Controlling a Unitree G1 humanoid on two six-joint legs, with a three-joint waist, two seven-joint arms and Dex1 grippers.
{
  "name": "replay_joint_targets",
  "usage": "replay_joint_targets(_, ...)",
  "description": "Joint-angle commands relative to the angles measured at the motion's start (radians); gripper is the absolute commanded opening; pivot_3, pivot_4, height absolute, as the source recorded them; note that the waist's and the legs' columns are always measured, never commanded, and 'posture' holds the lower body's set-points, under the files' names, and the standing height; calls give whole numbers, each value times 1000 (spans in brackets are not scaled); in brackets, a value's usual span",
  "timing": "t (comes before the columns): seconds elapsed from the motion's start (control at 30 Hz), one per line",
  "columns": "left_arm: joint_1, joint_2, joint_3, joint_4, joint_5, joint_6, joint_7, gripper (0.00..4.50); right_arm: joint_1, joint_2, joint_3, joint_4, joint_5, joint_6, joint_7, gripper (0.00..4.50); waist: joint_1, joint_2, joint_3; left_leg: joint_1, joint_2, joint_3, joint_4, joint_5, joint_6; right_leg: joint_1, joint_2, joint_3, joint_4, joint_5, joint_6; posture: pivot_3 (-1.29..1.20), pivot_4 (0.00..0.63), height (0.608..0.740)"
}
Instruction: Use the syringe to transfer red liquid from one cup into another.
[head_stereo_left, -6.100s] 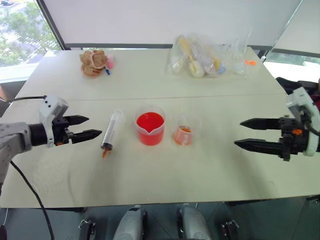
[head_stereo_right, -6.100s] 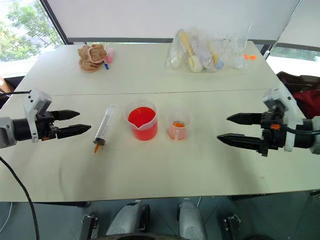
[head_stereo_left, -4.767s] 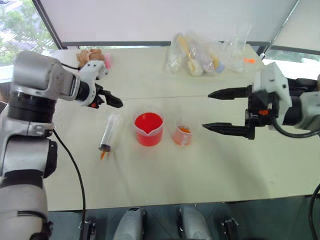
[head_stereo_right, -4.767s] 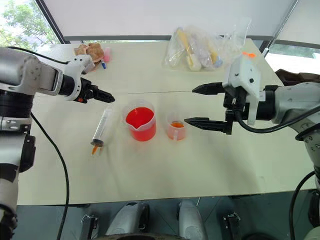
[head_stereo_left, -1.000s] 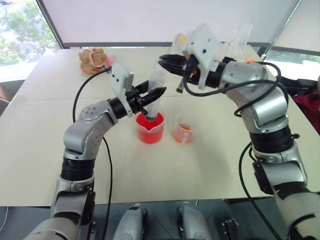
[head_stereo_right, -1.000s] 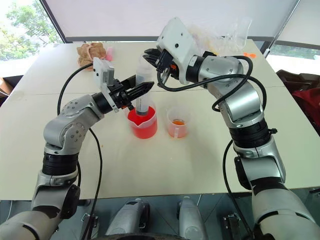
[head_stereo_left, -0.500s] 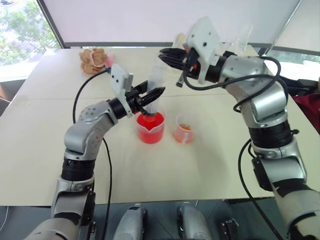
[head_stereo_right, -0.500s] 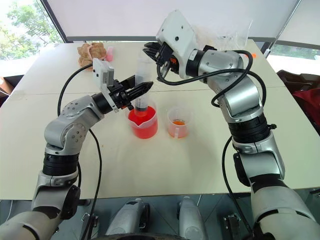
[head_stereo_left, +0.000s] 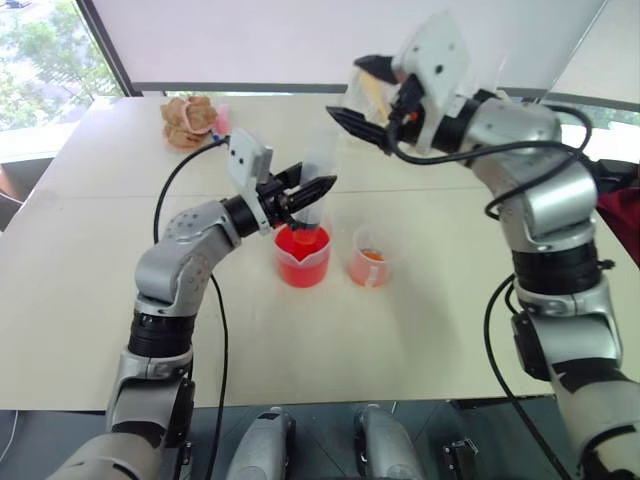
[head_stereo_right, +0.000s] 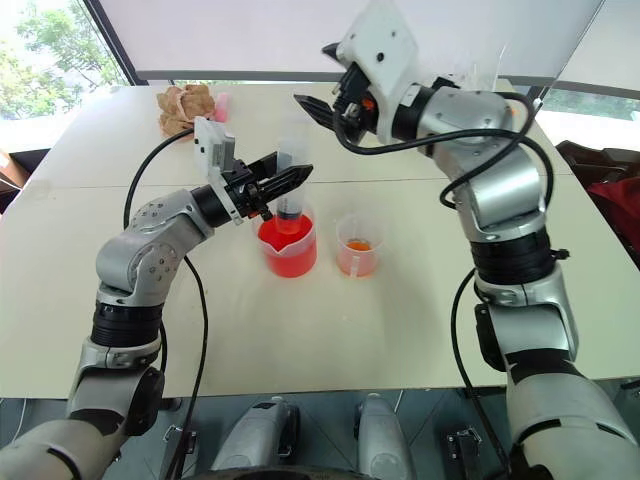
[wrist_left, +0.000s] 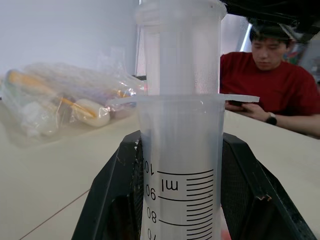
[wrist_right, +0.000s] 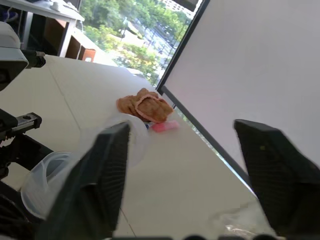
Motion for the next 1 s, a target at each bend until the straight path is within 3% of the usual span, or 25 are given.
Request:
replay_joint_targets(0.03,-44,4,36,-12,-23,-16,0,1424,32,-32,-107,-120,121,97,41,3582,0,0,0,0,0,0,0,0,0,0,0,0,0,0,0,0,150,740)
replay_joint_targets(0.23,-73,24,47,12,-18,-28,-6,1424,103,-94,-277,-228,350,285,78,3582,0,0,0,0,0,0,0,-3,5,0,0,0,0,0,0,0,150,740)
replay_joint_targets(0.33,-85,30,43,11,-19,-30,-16,1424,123,-123,-367,-233,396,330,29,3582,1,0,0,0,0,0,0,-3,5,0,0,0,0,0,0,0,150,740)
replay_joint_targets(0.63,-286,-67,22,35,-77,-38,-35,1424,109,-244,-417,-175,323,227,-13,3582,3,0,0,0,0,0,0,-4,6,1,-1,0,-1,0,0,0,150,740)
replay_joint_targets(1.0,-261,-230,-110,197,9,-164,-120,1424,96,-332,-412,-188,273,156,-53,3582,0,0,0,0,0,1,0,-4,6,1,1,0,-1,0,0,0,150,740)
